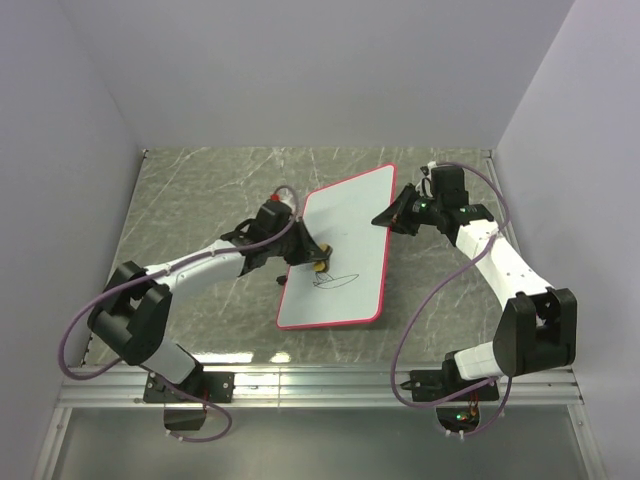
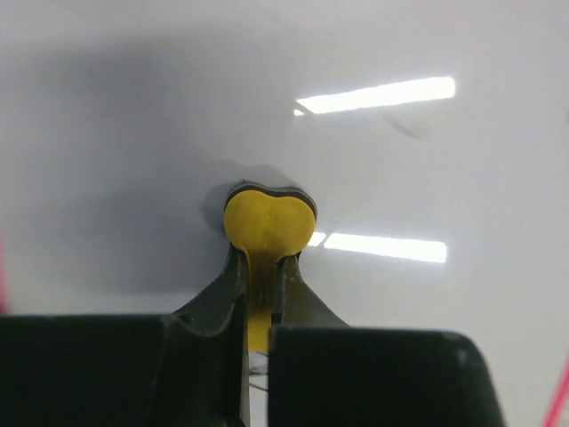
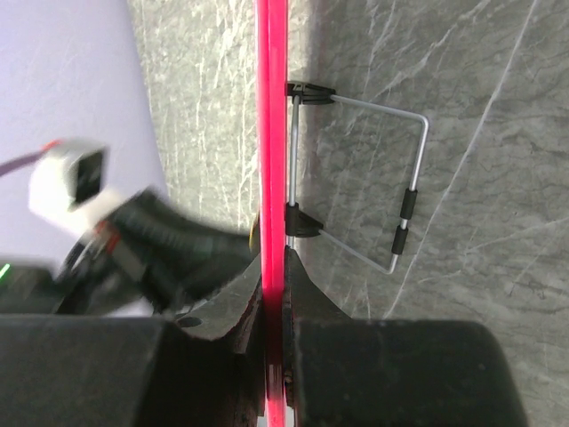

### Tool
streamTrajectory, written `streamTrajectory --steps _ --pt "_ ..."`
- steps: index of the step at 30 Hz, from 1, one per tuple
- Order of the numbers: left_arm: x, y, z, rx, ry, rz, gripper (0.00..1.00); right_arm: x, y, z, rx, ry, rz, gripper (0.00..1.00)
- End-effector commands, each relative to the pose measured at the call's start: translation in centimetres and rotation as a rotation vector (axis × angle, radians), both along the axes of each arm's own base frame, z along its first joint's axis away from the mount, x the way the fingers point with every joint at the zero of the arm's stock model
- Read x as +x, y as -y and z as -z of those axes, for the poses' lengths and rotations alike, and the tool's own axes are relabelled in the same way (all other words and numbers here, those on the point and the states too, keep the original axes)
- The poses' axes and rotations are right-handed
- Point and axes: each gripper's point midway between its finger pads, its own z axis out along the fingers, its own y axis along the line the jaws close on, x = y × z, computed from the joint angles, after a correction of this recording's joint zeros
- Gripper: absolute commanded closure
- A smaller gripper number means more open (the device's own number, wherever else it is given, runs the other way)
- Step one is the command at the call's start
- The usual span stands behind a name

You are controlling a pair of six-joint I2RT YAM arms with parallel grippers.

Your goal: Erase the whiteboard

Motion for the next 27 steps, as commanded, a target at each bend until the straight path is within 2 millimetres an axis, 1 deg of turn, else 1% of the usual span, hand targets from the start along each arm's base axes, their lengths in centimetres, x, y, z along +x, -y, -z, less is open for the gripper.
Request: streamTrajectory --steps 1,2,4,5,7,8,9,10,11,12,13,14,15,16,17,18,19,21,23,25,26,27 --pt "-0.8 -4.6 6.8 0.108 -0.152 -0.060 1.00 -0.5 -1.5 -1.3 0.011 0.058 -0.086 1.00" --pt "-0.3 -5.5 7.2 0.120 -0.156 -0.080 1.00 -0.6 -1.5 -1.2 0.011 0.056 -0.086 1.00" --pt "0.0 -5.9 7.4 0.153 -0.134 -0.069 1.00 -0.6 -1.5 -1.2 0.010 0.057 -0.087 1.00" --pt "0.1 -5.7 7.2 0.153 -0.128 -0.062 1.00 -0.6 -1.5 -1.1 0.009 0.056 -0.085 1.00" --pt "0.3 -4.7 5.6 0.117 -0.095 -0.029 1.00 -0.5 -1.5 -1.1 0.010 0.057 -0.087 1.00" --pt "-0.1 -3.8 4.9 0.107 -0.079 -0.002 1.00 -0.5 -1.5 -1.1 0.009 0.055 -0.087 1.00" --pt "0.1 -2.8 3.3 0.086 -0.037 0.024 1.00 -0.5 -1.6 -1.1 0.011 0.057 -0.088 1.00" --pt "-0.4 -1.8 2.5 0.067 -0.027 0.059 1.00 -0.4 -1.6 -1.1 0.014 0.055 -0.086 1.00" --pt "-1.4 -0.3 1.7 0.051 -0.018 0.109 1.00 -0.5 -1.7 -1.0 0.018 0.053 -0.088 1.00" --pt "-1.4 1.1 -0.4 0.011 0.015 0.141 1.00 -0.4 -1.7 -1.1 0.020 0.055 -0.087 1.00" --pt "-2.1 2.5 -1.5 -0.022 0.025 0.192 1.00 -0.3 -1.8 -1.0 0.024 0.054 -0.085 1.00" --pt "-3.4 4.1 -2.5 -0.036 0.042 0.244 1.00 -0.3 -1.9 -1.1 0.027 0.054 -0.088 1.00" --pt "-3.4 5.6 -4.7 -0.065 0.084 0.273 1.00 -0.3 -1.9 -1.0 0.027 0.050 -0.088 1.00" --pt "-3.7 6.5 -5.5 -0.073 0.092 0.297 1.00 -0.3 -2.0 -1.0 0.031 0.049 -0.090 1.00" --pt "-4.8 7.5 -6.2 -0.073 0.084 0.337 1.00 -0.3 -2.0 -1.0 0.031 0.050 -0.091 1.00" --pt "-4.4 8.6 -7.9 -0.088 0.110 0.357 1.00 -0.3 -2.1 -1.0 0.032 0.049 -0.092 1.00" --pt "-4.5 9.1 -8.5 -0.092 0.114 0.371 1.00 -0.4 -2.2 -1.0 0.033 0.050 -0.093 1.00" --pt "-3.9 9.6 -9.2 -0.075 0.118 0.369 1.00 -0.5 -2.3 -1.0 0.033 0.049 -0.097 1.00" --pt "-2.7 9.2 -8.6 -0.037 0.116 0.336 1.00 -0.6 -2.5 -1.2 0.035 0.053 -0.100 1.00" --pt "-1.7 8.7 -6.9 -0.006 0.084 0.311 1.00 -0.7 -2.5 -1.3 0.034 0.055 -0.101 1.00" --pt "-0.9 8.0 -6.2 -0.002 0.067 0.290 1.00 -0.7 -2.5 -1.5 0.034 0.059 -0.098 1.00" --pt "-0.7 7.4 -4.4 0.015 0.033 0.276 1.00 -0.7 -2.5 -1.5 0.033 0.059 -0.099 1.00"
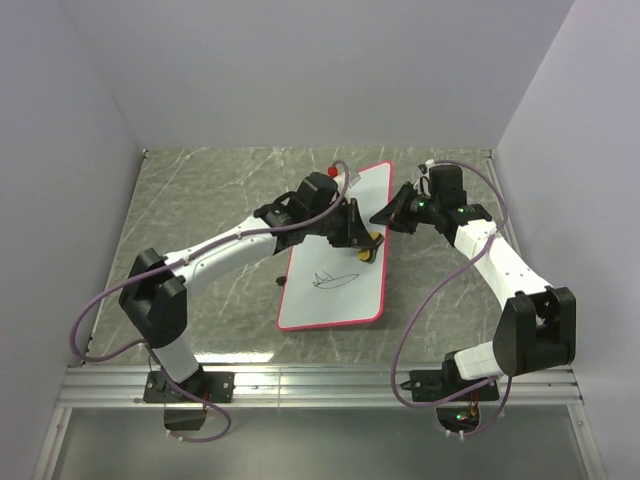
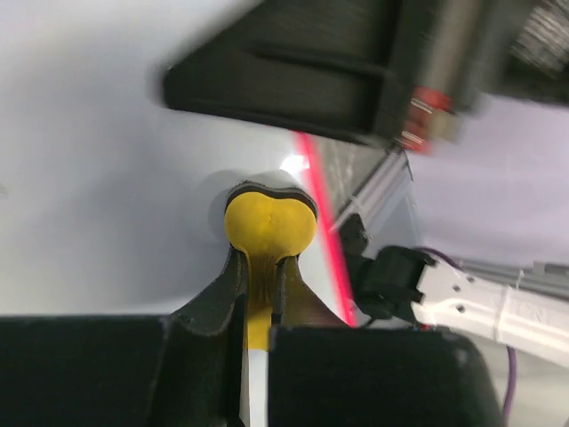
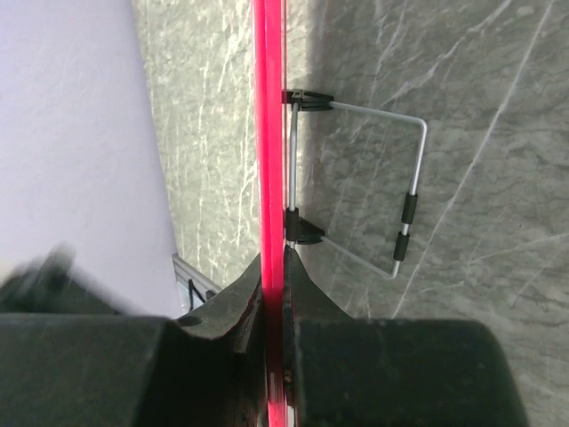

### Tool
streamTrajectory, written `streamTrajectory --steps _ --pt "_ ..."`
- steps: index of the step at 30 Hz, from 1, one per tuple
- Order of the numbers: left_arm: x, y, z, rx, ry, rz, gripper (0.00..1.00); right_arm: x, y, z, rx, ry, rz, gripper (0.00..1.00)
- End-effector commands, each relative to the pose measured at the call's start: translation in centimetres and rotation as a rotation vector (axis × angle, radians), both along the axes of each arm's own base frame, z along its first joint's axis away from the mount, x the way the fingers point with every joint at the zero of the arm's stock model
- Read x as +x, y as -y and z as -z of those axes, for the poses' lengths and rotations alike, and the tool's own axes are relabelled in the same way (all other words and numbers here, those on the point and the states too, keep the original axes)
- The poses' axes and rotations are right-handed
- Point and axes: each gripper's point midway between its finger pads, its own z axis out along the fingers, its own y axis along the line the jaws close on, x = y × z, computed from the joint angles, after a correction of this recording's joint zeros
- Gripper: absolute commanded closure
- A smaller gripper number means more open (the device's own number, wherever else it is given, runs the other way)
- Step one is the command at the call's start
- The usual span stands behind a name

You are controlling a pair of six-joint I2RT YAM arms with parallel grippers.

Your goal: Erase the whiteboard

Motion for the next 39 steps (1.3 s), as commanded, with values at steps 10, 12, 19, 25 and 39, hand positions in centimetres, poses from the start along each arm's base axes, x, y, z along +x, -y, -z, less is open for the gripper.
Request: streamTrajectory --steps 10,12,19,25,39 --pt "6.7 -9.1 16.3 0.222 -0.252 -0.193 1.00 -1.8 -1.6 -1.1 0.014 0.037 -0.088 1.00" --pt "7.6 -9.0 16.9 0.259 -0.239 -0.180 1.00 -1.9 -1.5 -1.1 0.010 0.038 -0.087 1.00" --pt "8.6 -6.6 11.7 0.281 -0.109 -0.113 1.00 -1.7 -1.2 -1.3 -0.019 0.044 -0.093 1.00" --pt "5.9 -4.6 7.0 0.179 -0.067 -0.047 1.00 -1.3 -1.5 -1.6 -0.012 0.043 -0.093 1.00" --pt "1.4 -12.8 19.0 0.261 -0.274 -0.213 1.00 -1.3 -1.8 -1.8 0.015 0.048 -0.095 1.00"
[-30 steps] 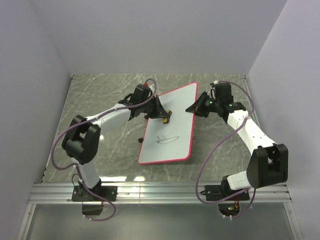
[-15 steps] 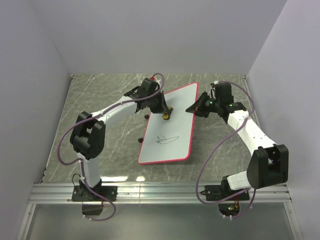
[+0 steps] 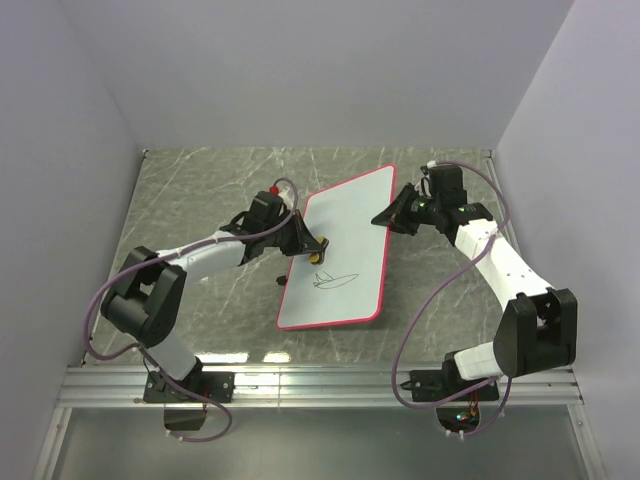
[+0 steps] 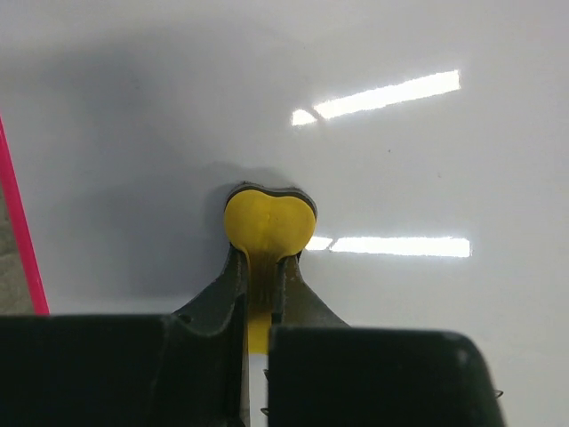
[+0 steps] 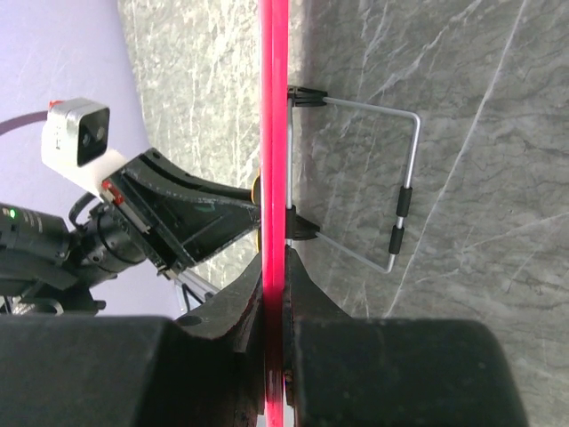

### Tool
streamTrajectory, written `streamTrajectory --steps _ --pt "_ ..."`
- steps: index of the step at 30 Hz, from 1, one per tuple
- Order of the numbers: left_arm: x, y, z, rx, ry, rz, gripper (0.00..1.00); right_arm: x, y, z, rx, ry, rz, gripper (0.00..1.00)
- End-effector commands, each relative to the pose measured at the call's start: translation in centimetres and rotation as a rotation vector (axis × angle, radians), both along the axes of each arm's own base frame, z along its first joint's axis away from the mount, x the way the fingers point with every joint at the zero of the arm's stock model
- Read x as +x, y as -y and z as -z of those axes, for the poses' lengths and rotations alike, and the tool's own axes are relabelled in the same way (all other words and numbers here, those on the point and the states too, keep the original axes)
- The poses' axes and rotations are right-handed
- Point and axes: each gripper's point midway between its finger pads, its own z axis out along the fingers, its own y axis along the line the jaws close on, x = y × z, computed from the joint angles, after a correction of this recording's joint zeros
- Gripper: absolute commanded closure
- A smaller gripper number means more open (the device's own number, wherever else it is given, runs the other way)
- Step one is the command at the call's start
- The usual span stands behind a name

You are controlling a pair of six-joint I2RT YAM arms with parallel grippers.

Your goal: Erase the whiteboard

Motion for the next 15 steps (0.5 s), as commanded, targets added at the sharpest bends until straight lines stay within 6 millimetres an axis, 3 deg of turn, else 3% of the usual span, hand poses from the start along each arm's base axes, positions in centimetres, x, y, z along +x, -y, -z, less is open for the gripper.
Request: streamTrajectory --steps 1,7,15 --pt "-3.6 -1.2 7.5 0.169 -0.204 0.045 1.00 -1.2 -2.1 -2.0 0.040 0.075 -0.121 1.00" --pt "-3.6 -2.2 9.7 0.230 -0.249 0.014 1.00 -1.4 -2.0 -2.7 0.043 0.091 -0.117 1.00" --pt "-6.4 -4.0 12.7 0.233 -0.312 -0.028 1.00 -1.2 -2.3 -3.5 0.068 0.097 -0.110 1.00"
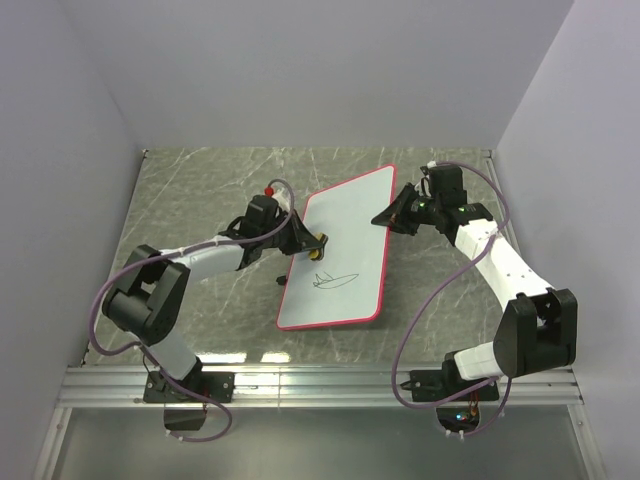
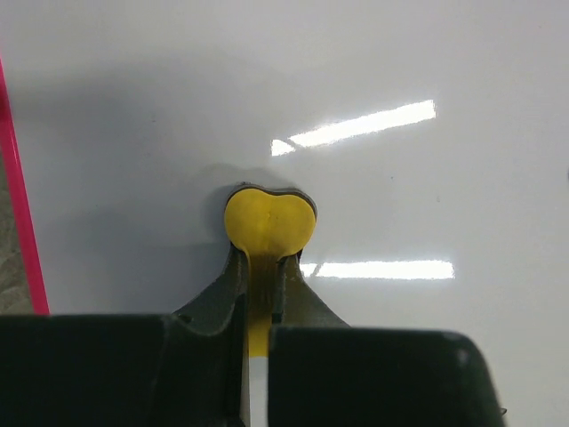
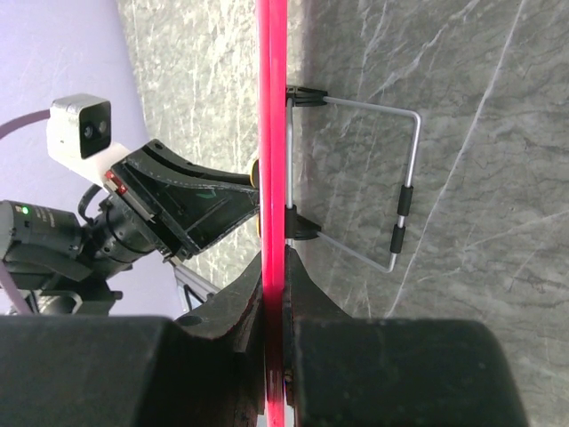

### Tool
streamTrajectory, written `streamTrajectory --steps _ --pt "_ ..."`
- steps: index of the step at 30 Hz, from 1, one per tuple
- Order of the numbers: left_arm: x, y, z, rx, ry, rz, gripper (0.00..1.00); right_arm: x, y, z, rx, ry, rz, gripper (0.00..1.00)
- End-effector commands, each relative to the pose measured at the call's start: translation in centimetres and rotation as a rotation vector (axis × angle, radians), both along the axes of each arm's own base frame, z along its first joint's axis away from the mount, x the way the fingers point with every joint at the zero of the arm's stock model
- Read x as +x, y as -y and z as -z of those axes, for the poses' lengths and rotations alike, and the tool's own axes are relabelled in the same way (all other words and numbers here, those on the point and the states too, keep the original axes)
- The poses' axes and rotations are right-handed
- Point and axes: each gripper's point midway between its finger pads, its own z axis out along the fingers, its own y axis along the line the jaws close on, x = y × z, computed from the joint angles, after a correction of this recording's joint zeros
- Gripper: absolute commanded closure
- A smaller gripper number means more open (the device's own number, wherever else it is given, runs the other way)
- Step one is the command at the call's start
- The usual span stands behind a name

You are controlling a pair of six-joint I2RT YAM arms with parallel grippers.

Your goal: Erase the whiteboard

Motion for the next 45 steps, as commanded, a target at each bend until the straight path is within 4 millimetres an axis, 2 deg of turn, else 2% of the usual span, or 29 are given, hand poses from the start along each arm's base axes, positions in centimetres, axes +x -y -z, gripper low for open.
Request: streamTrajectory --steps 1,8,12,15,17,20,21,26,28,30,35,36,38,39,41,42,44,45 --pt "-7.6 -4.0 11.5 0.272 -0.323 0.009 1.00 -1.2 -2.3 -3.5 0.065 0.104 -0.118 1.00" --pt "-8.3 -7.6 12.6 0.352 -0.380 -0.091 1.00 -1.4 -2.2 -3.8 0.057 0.112 -0.121 1.00" --pt "-9.5 -8.1 12.6 0.353 -0.403 -0.104 1.00 -1.3 -2.1 -4.1 0.050 0.117 -0.114 1.00" --pt "-10.5 -7.4 11.7 0.355 -0.384 -0.075 1.00 -1.1 -2.1 -4.5 0.051 0.125 -0.113 1.00" --pt "-10.9 -6.6 10.6 0.355 -0.354 -0.054 1.00 -0.9 -2.2 -4.6 0.049 0.126 -0.114 1.00" --pt "-12.4 -4.2 8.8 0.375 -0.329 0.006 1.00 -0.6 -2.2 -4.4 0.048 0.121 -0.108 1.00" --pt "-13.5 -3.1 8.2 0.377 -0.327 0.039 1.00 -0.5 -2.2 -4.4 0.049 0.125 -0.106 1.00" --pt "-16.0 1.1 2.7 0.306 -0.278 0.121 1.00 0.0 -1.6 -3.9 0.021 0.116 -0.058 1.00" --pt "-16.0 2.4 0.2 0.262 -0.250 0.121 1.00 0.2 -1.2 -3.8 0.003 0.119 -0.032 1.00" --pt "-16.3 3.4 -1.5 0.233 -0.242 0.129 1.00 0.5 -0.7 -3.4 -0.019 0.114 0.000 1.00" --pt "-16.8 5.1 -4.2 0.176 -0.244 0.151 1.00 0.8 0.1 -2.8 -0.041 0.096 0.069 1.00" --pt "-16.7 5.9 -5.4 0.152 -0.231 0.156 1.00 0.9 0.3 -2.8 -0.043 0.094 0.089 1.00" --pt "-16.9 6.9 -6.2 0.146 -0.224 0.168 1.00 1.1 0.5 -2.7 -0.048 0.090 0.109 1.00" --pt "-16.6 7.4 -7.4 0.139 -0.215 0.170 1.00 1.2 0.6 -2.7 -0.048 0.088 0.126 1.00" --pt "-16.4 8.3 -7.8 0.143 -0.213 0.175 1.00 1.3 0.7 -2.7 -0.045 0.086 0.139 1.00" --pt "-16.1 9.2 -9.3 0.117 -0.195 0.183 1.00 1.3 0.7 -2.7 -0.042 0.081 0.148 1.00" --pt "-15.9 10.2 -10.2 0.099 -0.187 0.194 1.00 1.4 0.8 -2.5 -0.040 0.079 0.158 1.00" --pt "-15.6 10.9 -11.5 0.073 -0.171 0.199 1.00 1.4 0.8 -2.5 -0.037 0.075 0.160 1.00"
